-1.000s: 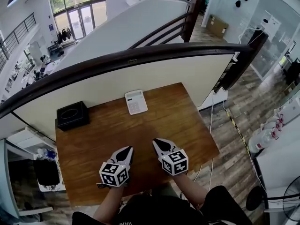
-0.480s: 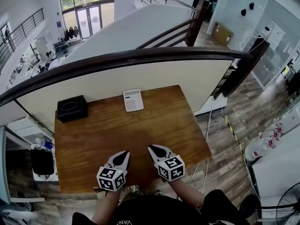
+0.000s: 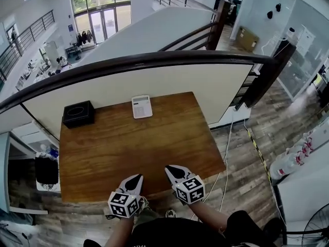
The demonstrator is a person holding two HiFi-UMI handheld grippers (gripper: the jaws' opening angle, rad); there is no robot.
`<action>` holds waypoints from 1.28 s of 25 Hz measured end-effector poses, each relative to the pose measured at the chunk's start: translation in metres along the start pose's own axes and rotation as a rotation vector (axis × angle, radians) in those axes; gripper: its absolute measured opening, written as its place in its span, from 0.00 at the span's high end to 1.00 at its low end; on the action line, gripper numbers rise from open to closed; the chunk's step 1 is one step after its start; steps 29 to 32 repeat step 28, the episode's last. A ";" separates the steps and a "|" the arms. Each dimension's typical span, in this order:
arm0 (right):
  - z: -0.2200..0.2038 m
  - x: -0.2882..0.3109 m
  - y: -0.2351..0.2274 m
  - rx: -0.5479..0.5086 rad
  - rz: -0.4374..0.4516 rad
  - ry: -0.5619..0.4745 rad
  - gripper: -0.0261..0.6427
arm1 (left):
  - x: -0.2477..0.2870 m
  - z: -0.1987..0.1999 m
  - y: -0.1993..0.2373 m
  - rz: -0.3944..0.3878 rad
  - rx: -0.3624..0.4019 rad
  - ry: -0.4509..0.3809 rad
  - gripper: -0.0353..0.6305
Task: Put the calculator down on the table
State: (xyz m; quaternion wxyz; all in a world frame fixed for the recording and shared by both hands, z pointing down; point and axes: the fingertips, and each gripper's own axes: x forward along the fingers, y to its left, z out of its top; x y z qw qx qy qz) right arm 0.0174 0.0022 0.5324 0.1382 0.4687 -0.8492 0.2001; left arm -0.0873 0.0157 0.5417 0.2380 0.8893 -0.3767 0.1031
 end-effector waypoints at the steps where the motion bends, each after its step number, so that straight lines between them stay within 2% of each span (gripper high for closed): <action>1: -0.003 -0.005 0.000 -0.004 0.005 0.003 0.93 | -0.002 -0.004 -0.004 0.006 0.001 0.000 0.93; 12: -0.023 -0.050 0.006 -0.042 0.054 0.004 0.93 | -0.019 -0.025 -0.051 0.044 -0.015 -0.036 0.93; 20: -0.033 -0.075 0.011 -0.065 0.073 -0.004 0.94 | -0.031 -0.034 -0.079 0.062 0.001 -0.053 0.93; 32: -0.031 -0.088 0.015 -0.070 0.070 -0.016 0.94 | -0.038 -0.035 -0.092 0.060 0.009 -0.054 0.93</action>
